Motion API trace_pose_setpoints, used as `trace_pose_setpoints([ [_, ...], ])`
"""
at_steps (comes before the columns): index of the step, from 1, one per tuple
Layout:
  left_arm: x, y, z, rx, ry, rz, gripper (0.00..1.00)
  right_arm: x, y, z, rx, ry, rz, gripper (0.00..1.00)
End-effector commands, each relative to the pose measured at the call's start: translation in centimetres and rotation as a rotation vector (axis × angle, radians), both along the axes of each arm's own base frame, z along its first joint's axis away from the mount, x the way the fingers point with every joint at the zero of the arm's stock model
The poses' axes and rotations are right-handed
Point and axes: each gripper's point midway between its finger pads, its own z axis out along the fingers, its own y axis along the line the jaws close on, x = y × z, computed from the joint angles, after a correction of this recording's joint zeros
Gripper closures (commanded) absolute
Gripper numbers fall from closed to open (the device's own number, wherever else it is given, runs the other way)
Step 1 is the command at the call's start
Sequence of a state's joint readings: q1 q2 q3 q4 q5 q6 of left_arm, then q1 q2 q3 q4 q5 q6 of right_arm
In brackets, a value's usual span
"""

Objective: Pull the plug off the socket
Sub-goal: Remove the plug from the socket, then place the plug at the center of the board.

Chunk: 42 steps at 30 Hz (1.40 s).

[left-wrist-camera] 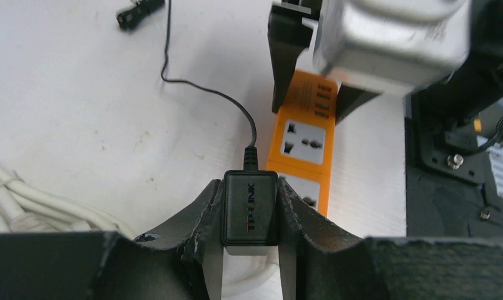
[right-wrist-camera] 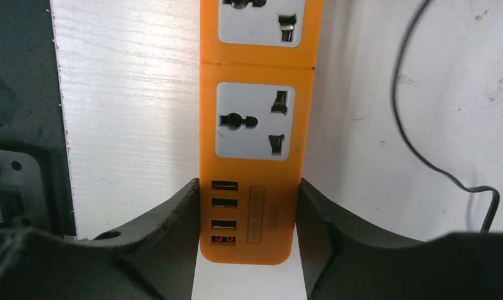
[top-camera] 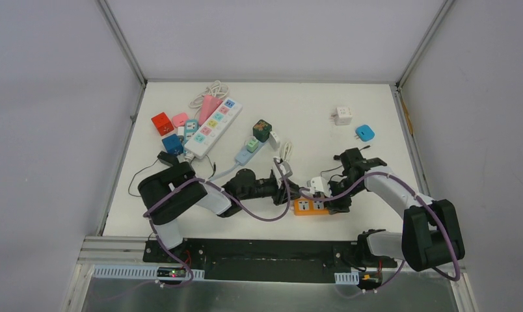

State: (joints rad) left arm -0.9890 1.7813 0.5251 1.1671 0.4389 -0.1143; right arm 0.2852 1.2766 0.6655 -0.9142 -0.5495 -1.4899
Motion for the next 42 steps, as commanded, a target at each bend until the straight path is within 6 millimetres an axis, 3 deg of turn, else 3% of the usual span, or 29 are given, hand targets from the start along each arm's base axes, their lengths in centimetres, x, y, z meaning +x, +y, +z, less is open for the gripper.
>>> trace_pose_setpoints([
  [1,0.7,0.0,6.4,-0.172,-0.001,0.035,1.0,-0.2,0.4,1.5,0.018,0.026,-0.036,0.54],
  [4,1.0,0.1,7.6,-0.199,0.068,0.026,1.0,0.0,1.1,3.4,0.073,0.024,-0.079,0.11],
  [6,1.4,0.2,8.4,-0.21,0.108,0.027,1.0,0.0,1.4,4.6,0.106,0.01,-0.1,0.01],
  [13,4.9,1.6,11.2,-0.172,0.301,0.037,1.0,-0.4,1.0,8.6,0.185,0.029,-0.168,0.0],
  [18,8.3,2.9,15.3,-0.152,0.329,0.058,1.0,-0.1,0.3,9.8,0.195,0.036,-0.219,0.0],
  [23,12.8,5.2,22.2,-0.222,0.296,0.103,1.0,0.7,-0.6,10.0,0.192,0.007,-0.293,0.0],
  [25,14.9,6.6,25.8,-0.282,0.27,0.124,1.0,0.9,-0.9,10.0,0.195,-0.007,-0.306,0.0],
  [30,17.4,8.3,31.9,-0.366,0.227,0.137,1.0,0.9,-1.0,9.7,0.191,-0.011,-0.31,0.0],
  [33,18.5,8.9,34.3,-0.378,0.21,0.149,1.0,0.9,-1.2,9.4,0.181,-0.007,-0.31,0.0],
  [37,20.0,9.8,36.0,-0.384,0.193,0.181,1.0,0.9,-1.2,9.2,0.177,-0.006,-0.31,0.0],
  [42,21.5,12.5,38.9,-0.393,0.141,0.24,1.0,0.9,-1.3,9.0,0.175,-0.004,-0.311,0.0],
])
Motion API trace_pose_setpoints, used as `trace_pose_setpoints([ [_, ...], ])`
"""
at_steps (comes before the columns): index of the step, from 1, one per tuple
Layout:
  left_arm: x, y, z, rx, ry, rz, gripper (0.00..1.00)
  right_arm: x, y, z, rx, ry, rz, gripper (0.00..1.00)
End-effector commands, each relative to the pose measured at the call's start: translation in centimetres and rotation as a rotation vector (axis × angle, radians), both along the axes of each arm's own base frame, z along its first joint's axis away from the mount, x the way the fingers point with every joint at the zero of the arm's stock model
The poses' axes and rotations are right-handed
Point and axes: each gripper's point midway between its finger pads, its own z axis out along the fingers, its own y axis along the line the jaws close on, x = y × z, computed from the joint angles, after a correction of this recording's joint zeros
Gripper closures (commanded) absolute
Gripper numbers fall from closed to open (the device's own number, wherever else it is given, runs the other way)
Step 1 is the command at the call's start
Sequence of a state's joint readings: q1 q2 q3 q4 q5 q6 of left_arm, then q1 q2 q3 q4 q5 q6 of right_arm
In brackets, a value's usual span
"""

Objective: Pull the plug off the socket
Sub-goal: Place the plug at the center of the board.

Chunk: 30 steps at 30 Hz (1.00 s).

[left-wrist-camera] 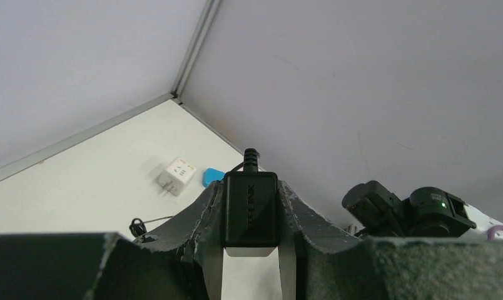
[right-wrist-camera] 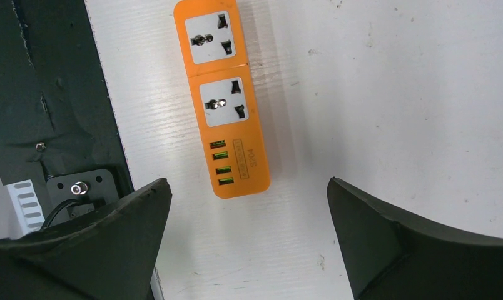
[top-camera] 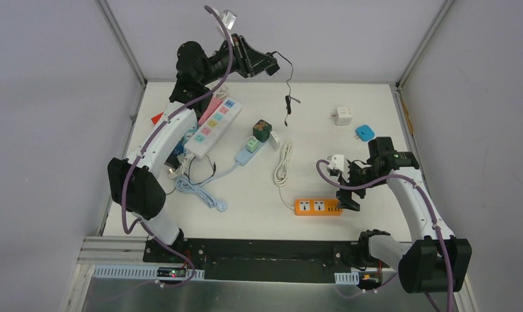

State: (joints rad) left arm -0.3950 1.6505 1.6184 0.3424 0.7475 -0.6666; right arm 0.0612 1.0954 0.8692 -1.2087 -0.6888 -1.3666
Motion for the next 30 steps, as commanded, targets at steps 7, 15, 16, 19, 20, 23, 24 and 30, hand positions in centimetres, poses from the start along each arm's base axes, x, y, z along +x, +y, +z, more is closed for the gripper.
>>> trace_pose_setpoints([
  [7,2.0,9.7,4.5,0.045,-0.043,0.233,1.0,0.2,0.2,0.1,0.021,-0.013,-0.001,0.01],
  [15,1.7,21.1,0.1,0.087,0.131,0.501,1.0,-0.1,0.3,-0.1,0.028,-0.005,0.014,0.0],
  [16,1.4,22.3,-0.6,0.105,0.148,0.531,1.0,-0.1,0.3,-0.1,0.03,-0.004,0.016,0.0],
  [19,0.9,25.2,-3.4,0.178,0.22,0.633,1.0,-0.2,0.4,-0.1,0.033,-0.004,0.021,0.0],
  [20,0.7,25.8,-4.5,0.202,0.241,0.669,1.0,-0.2,0.4,-0.1,0.033,-0.006,0.023,0.0],
  [23,0.8,27.2,-8.5,0.247,0.324,0.721,1.0,-0.2,0.4,0.0,0.034,-0.009,0.023,0.0],
  [24,1.0,27.7,-10.1,0.256,0.362,0.728,1.0,-0.2,0.4,0.0,0.035,-0.009,0.023,0.0],
  [30,2.3,30.7,-19.3,0.352,0.567,0.823,1.0,-0.3,0.4,-0.1,0.036,-0.004,0.023,0.0],
])
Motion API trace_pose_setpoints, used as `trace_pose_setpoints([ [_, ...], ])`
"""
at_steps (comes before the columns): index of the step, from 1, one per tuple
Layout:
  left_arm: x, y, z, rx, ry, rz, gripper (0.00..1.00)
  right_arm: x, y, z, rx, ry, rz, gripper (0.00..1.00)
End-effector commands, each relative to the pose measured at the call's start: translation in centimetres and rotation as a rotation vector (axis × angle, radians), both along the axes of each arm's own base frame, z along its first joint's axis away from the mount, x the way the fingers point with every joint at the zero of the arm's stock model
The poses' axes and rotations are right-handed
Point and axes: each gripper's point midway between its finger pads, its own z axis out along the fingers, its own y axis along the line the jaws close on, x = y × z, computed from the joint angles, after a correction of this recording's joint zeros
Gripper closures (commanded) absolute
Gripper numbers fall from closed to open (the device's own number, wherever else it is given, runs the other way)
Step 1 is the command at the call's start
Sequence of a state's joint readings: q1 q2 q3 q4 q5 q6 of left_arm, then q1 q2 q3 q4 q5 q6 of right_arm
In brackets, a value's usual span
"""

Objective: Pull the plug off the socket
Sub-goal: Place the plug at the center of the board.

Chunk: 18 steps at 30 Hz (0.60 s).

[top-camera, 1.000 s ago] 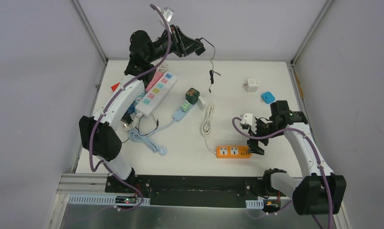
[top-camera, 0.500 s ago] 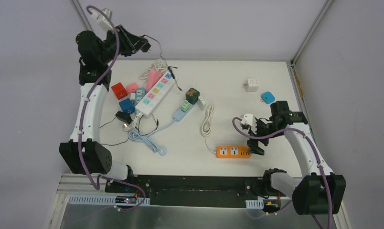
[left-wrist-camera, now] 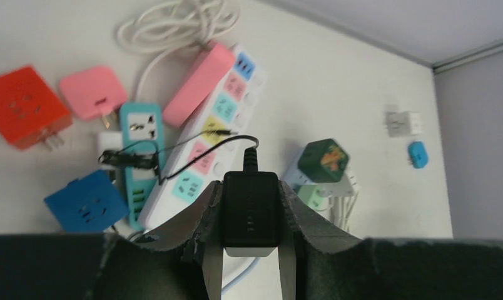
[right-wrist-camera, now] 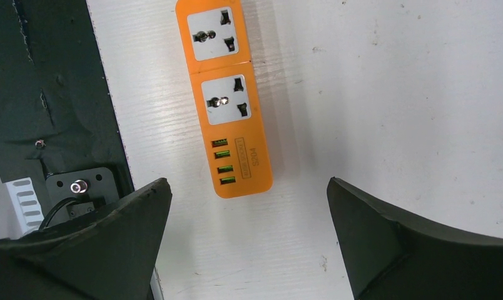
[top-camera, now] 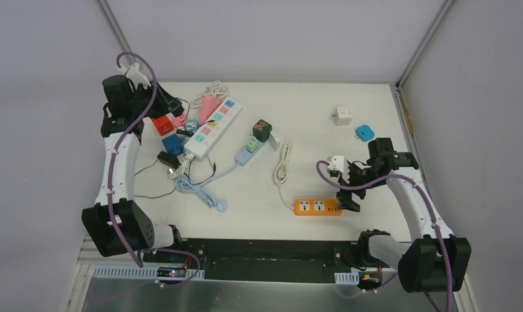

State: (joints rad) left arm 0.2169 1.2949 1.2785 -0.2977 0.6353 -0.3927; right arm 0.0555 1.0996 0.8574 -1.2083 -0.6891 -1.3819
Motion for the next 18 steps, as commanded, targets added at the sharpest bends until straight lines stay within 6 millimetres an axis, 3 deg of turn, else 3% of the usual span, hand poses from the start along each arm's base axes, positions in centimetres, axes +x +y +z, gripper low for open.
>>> trace_pose_setpoints([
  [1,0.9,2.9,-7.2,0.073,0.165,0.109,1.0,-0.2,0.5,0.3,0.036,-0.01,0.017,0.0],
  [6,1.0,3.2,-11.1,0.099,0.275,0.089,1.0,-0.2,0.4,0.2,0.031,-0.006,0.018,0.0],
  [10,0.3,4.6,-14.3,0.169,0.376,0.132,0.99,-0.1,0.4,0.2,0.03,-0.006,0.017,0.0],
  [14,-0.5,4.6,-17.4,0.287,0.524,0.111,0.93,-0.2,0.4,0.2,0.033,-0.003,0.02,0.0],
  [18,-1.5,4.5,-19.6,0.421,0.63,0.087,0.8,-0.4,0.5,0.2,0.036,0.0,0.029,0.0],
])
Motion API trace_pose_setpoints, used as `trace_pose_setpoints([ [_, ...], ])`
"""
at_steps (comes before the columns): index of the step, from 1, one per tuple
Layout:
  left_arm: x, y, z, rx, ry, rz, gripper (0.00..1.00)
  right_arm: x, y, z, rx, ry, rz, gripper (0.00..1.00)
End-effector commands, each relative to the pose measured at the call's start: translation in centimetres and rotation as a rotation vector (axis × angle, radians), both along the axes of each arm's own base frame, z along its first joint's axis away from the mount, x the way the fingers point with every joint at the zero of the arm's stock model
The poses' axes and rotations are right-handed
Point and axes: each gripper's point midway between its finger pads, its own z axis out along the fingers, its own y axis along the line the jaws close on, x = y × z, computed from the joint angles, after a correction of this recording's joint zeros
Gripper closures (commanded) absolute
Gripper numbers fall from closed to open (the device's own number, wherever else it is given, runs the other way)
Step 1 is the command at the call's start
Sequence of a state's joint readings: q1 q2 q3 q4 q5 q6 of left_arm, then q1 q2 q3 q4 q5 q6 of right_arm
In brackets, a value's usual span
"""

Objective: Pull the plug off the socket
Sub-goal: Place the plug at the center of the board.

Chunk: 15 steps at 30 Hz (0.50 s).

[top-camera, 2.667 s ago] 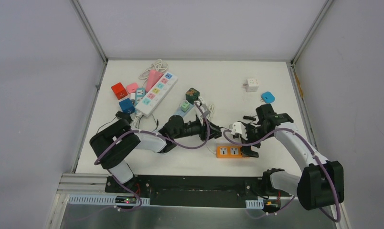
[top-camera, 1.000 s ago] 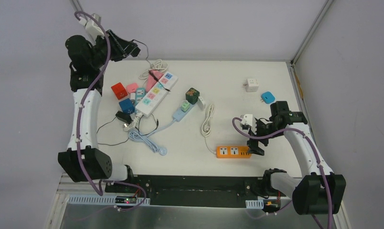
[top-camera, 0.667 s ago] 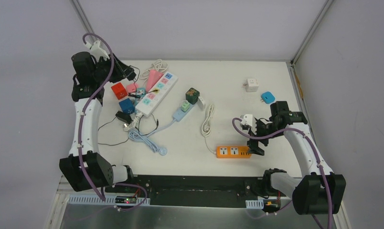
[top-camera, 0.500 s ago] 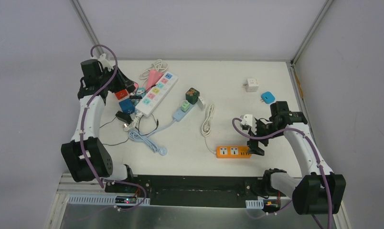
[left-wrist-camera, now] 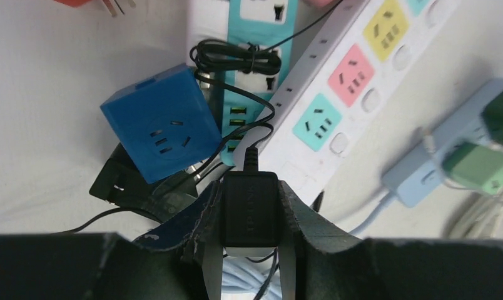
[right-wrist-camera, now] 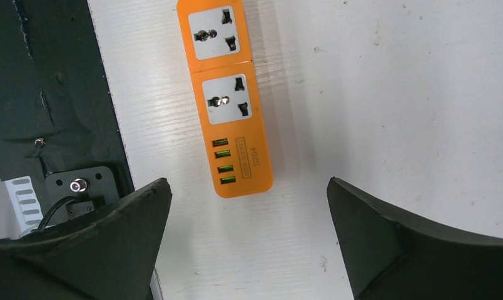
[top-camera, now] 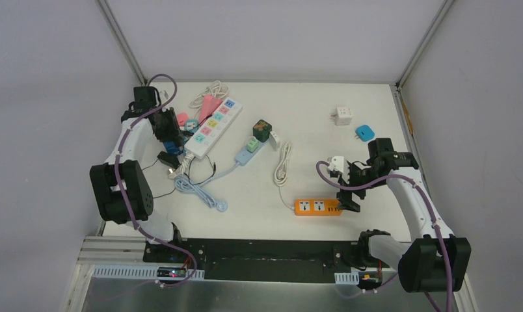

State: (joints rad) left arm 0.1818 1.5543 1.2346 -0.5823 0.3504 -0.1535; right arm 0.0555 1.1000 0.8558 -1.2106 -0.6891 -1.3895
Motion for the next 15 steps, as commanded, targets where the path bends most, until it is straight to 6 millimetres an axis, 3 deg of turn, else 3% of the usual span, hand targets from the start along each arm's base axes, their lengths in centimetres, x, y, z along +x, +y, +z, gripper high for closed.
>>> trace_pose_setpoints([
  [1,-1.5,0.8,-1.6,0.199,0.126,-0.047,0.76,-0.4,0.5,0.3,0.037,0.003,0.025,0.0],
  [7,-2.4,2.0,-1.6,0.332,0.16,-0.012,0.42,-0.6,0.5,0.3,0.04,0.006,0.032,0.0],
  [15,-2.8,2.0,1.9,0.355,0.06,0.012,0.36,-0.6,0.7,0.5,0.051,0.007,0.03,0.0],
])
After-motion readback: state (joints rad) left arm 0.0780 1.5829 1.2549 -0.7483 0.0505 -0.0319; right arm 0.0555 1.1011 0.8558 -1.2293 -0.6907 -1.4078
